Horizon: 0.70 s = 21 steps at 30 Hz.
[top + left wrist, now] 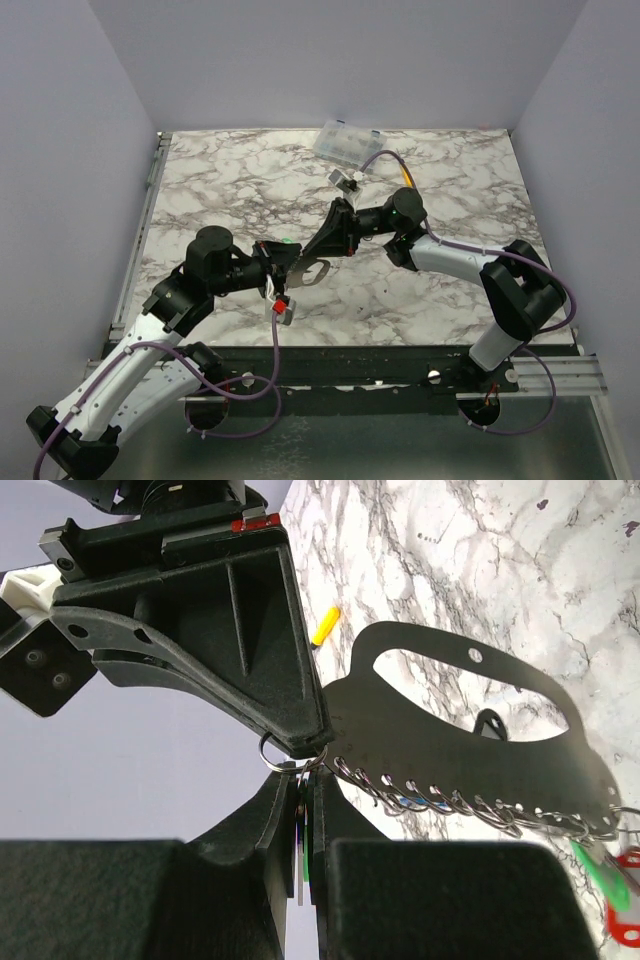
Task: Remove the keys from the keyring
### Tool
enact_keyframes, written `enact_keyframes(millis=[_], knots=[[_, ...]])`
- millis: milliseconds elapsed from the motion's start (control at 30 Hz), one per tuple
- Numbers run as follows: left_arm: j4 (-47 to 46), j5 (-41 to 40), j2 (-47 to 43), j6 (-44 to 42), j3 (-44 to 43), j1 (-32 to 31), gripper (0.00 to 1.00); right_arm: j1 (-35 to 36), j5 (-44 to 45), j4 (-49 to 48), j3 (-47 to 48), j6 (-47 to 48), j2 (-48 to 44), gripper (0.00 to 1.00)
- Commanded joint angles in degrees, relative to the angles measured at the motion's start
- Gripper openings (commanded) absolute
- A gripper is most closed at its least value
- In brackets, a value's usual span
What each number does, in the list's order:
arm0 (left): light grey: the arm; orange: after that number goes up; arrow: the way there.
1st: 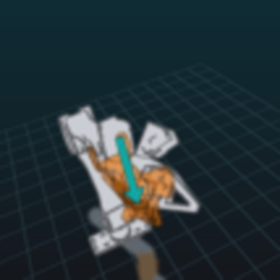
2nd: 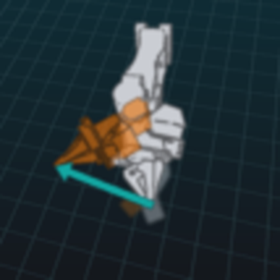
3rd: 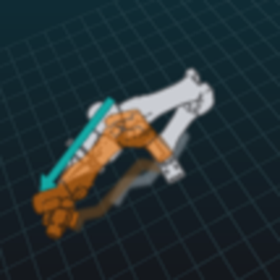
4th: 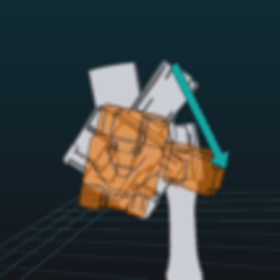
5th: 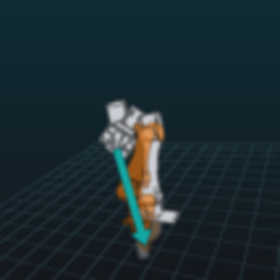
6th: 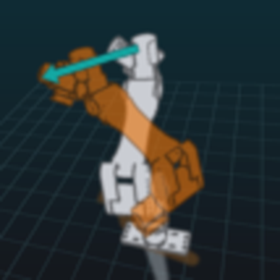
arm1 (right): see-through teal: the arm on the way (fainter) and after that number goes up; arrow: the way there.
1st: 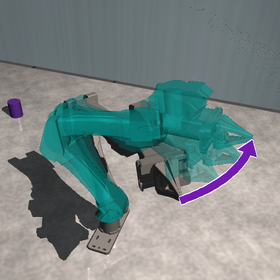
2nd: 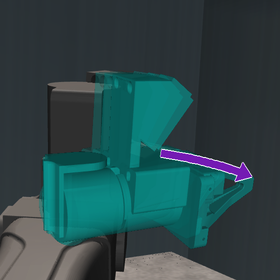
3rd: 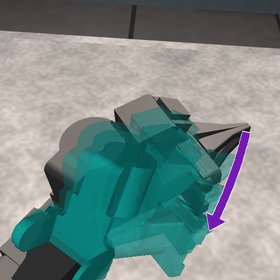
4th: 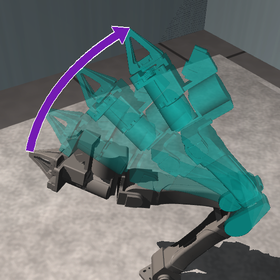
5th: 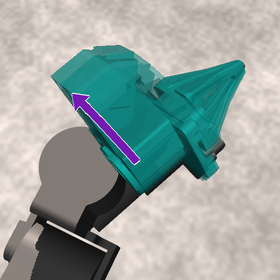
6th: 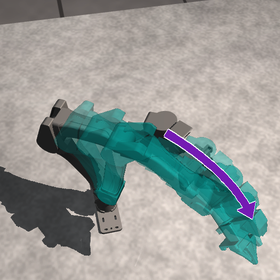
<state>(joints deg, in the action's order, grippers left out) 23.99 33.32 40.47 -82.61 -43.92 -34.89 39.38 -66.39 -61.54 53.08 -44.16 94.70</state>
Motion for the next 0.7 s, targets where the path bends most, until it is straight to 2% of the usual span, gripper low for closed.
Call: enact_keyframes(millis=[0, 200, 433, 667], knots=[[0.9, -3.0, -0.6, 2.4, 1.2, 0.2, 0.02, -0.1, 0.8, -2.1, -0.4, -1.8, -1.7, 0.01], [0.8, -3.4, -0.4, 4.2, 0.7, 0.2, 0.00, -0.1, -0.6, -4.9, -0.5, -3.8, -1.3, 0.01], [0.7, -2.5, 2.9, 10.6, -4.8, 0.3, 0.00, 0.0, -2.6, 0.6, -0.9, 0.3, -0.8, 0.01], [0.8, -2.9, 3.6, 10.0, -4.7, 0.2, 0.00, -0.1, 0.5, -3.7, -2.4, -5.5, -0.4, 0.01]])
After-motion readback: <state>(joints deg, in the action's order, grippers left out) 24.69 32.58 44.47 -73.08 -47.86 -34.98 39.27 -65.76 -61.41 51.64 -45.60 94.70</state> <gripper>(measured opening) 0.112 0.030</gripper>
